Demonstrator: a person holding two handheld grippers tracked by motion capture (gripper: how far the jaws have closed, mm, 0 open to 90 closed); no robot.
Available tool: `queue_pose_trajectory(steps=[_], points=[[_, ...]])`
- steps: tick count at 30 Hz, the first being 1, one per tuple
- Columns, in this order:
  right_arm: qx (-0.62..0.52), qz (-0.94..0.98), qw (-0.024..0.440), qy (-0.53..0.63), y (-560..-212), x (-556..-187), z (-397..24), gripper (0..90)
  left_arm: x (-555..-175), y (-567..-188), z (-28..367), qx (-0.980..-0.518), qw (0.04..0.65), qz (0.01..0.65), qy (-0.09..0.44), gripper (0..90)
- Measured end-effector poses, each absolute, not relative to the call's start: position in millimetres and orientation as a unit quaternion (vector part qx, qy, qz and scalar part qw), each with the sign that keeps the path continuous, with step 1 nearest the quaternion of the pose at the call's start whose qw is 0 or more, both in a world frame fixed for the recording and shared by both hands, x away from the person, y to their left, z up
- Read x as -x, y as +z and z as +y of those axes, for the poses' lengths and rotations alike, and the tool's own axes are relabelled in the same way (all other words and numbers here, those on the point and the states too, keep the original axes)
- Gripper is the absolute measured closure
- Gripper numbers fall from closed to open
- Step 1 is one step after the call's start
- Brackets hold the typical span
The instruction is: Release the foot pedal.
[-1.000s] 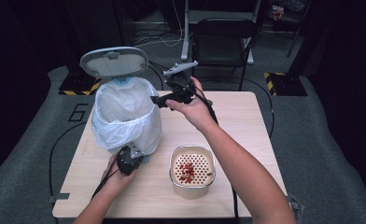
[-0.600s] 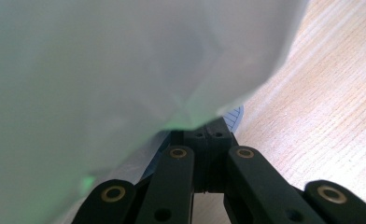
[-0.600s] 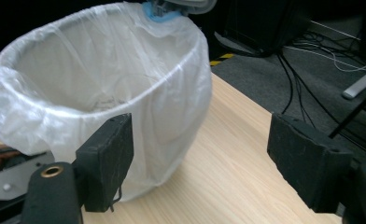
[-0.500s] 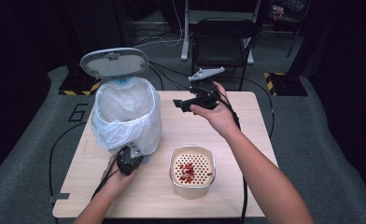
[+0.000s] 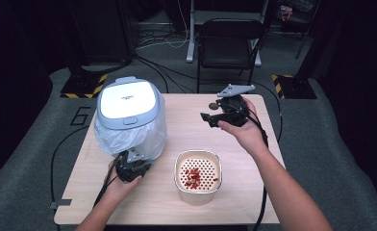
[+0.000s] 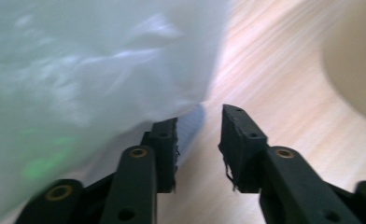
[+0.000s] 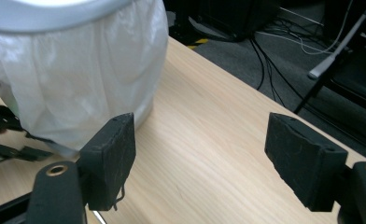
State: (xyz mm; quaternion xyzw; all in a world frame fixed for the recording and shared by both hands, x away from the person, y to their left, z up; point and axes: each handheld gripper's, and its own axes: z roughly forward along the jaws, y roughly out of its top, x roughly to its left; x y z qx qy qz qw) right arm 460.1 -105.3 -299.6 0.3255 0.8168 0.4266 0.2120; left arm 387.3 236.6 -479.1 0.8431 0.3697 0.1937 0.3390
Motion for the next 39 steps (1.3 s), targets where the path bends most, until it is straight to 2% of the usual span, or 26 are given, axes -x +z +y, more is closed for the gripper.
queue_pose_trajectory(steps=[3, 5, 6, 8, 12, 15, 16, 29, 39], points=[[-0.333, 0.816, 0.213, 0.422, -307.5, -454.5, -115.1, 24.5, -383.9, -473.9, 234.0, -0.84, 0.352, 0.376, 0.171, 58.7], [-0.337, 0.815, 0.215, 0.419, -313.1, -449.3, -123.3, 24.9, -385.5, -468.9, 236.4, -0.853, 0.348, 0.349, 0.173, 56.3], [-0.342, 0.814, 0.214, 0.418, -314.7, -447.2, -126.1, 25.1, -382.1, -468.8, 234.0, -0.844, 0.355, 0.369, 0.158, 56.1], [-0.345, 0.813, 0.214, 0.417, -318.5, -443.3, -132.7, 25.3, -379.3, -465.6, 235.7, -0.846, 0.353, 0.37, 0.149, 55.0], [-0.351, 0.809, 0.222, 0.416, -328.1, -435.5, -145.6, 25.4, -373.0, -462.4, 242.6, -0.839, 0.361, 0.381, 0.141, 51.1], [-0.363, 0.805, 0.22, 0.414, -335.7, -429.0, -154.6, 25.4, -372.9, -459.1, 255.3, -0.844, 0.364, 0.364, 0.151, 49.6], [-0.365, 0.804, 0.222, 0.414, -338.2, -427.6, -157.2, 25.6, -369.0, -460.0, 255.2, -0.833, 0.372, 0.385, 0.141, 48.4], [-0.408, 0.783, 0.224, 0.414, -372.7, -401.6, -186.0, 25.7, -350.1, -470.2, 283.1, -0.833, 0.367, 0.391, 0.135, 47.3], [-0.443, 0.774, 0.226, 0.392, -415.3, -387.8, -200.4, 25.7, -347.1, -489.5, 305.3, -0.814, 0.371, 0.429, 0.129, 44.7]])
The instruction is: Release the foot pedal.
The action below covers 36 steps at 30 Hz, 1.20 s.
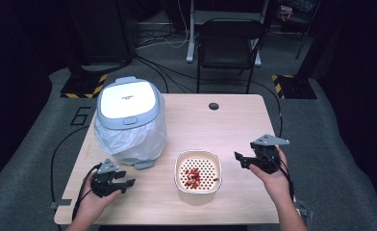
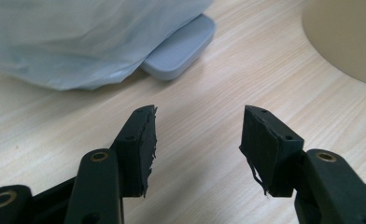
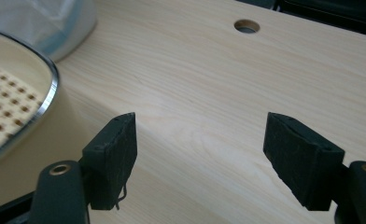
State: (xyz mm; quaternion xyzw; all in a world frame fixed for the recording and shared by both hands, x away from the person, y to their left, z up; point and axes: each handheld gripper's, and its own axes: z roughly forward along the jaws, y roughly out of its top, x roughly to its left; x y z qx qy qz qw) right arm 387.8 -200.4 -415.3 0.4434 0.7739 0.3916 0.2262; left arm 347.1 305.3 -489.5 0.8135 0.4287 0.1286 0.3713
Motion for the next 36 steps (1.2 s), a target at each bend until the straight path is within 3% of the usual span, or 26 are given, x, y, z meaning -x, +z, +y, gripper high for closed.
queue_pose_trajectory(steps=[15, 36], points=[[-0.458, 0.773, 0.245, 0.364, -471.9, -384.3, -206.8, 26.1, -351.1, -504.0, 333.0, -0.786, 0.372, 0.474, 0.134, 44.2], [-0.496, 0.762, 0.204, 0.363, -512.8, -391.5, -218.9, 26.4, -362.9, -519.1, 354.7, -0.762, 0.368, 0.512, 0.145, 43.9]])
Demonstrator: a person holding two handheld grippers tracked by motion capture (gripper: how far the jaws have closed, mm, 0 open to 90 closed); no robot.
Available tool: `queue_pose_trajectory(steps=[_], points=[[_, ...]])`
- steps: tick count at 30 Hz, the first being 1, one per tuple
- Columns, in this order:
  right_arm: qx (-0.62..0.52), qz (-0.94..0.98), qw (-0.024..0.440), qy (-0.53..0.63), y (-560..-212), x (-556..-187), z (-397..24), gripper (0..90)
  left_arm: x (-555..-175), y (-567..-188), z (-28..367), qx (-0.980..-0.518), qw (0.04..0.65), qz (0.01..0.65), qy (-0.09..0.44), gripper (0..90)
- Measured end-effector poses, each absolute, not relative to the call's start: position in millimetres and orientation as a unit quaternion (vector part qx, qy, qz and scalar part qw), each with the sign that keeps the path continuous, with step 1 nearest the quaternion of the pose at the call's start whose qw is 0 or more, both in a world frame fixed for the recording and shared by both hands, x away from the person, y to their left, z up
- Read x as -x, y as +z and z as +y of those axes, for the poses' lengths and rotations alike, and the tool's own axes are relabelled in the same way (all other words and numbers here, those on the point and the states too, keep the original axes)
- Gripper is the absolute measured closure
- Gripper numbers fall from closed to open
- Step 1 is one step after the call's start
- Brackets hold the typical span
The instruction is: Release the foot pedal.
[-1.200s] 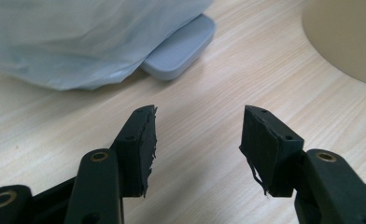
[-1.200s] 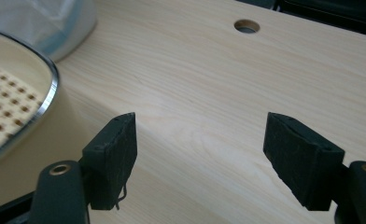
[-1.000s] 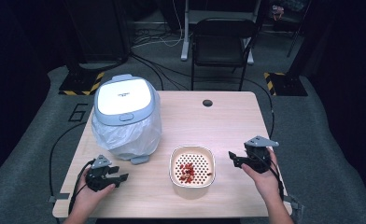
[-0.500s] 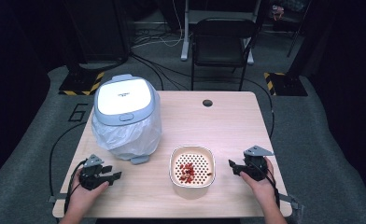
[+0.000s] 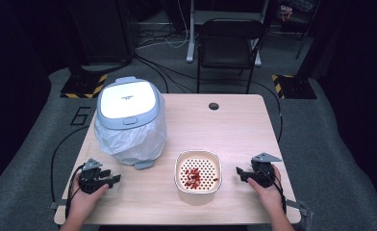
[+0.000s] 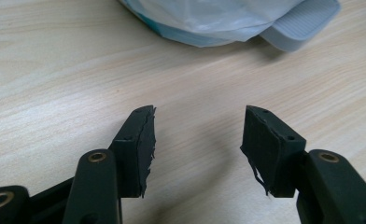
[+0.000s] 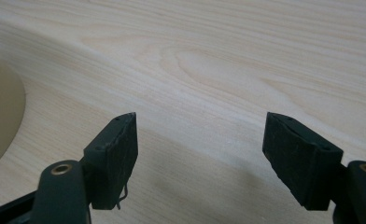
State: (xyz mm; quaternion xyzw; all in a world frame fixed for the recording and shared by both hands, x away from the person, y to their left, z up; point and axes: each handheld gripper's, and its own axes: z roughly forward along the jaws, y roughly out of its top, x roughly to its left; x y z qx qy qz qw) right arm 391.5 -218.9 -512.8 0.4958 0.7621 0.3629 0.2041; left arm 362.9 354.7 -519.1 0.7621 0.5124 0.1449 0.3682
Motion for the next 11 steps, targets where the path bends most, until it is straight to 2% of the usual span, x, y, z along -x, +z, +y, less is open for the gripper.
queue_pose_trajectory(steps=[11], points=[[-0.492, 0.767, 0.214, 0.352, -520.6, -394.9, -218.6, 25.1, -365.5, -522.6, 353.1, -0.755, 0.358, 0.516, 0.186, 38.0]])
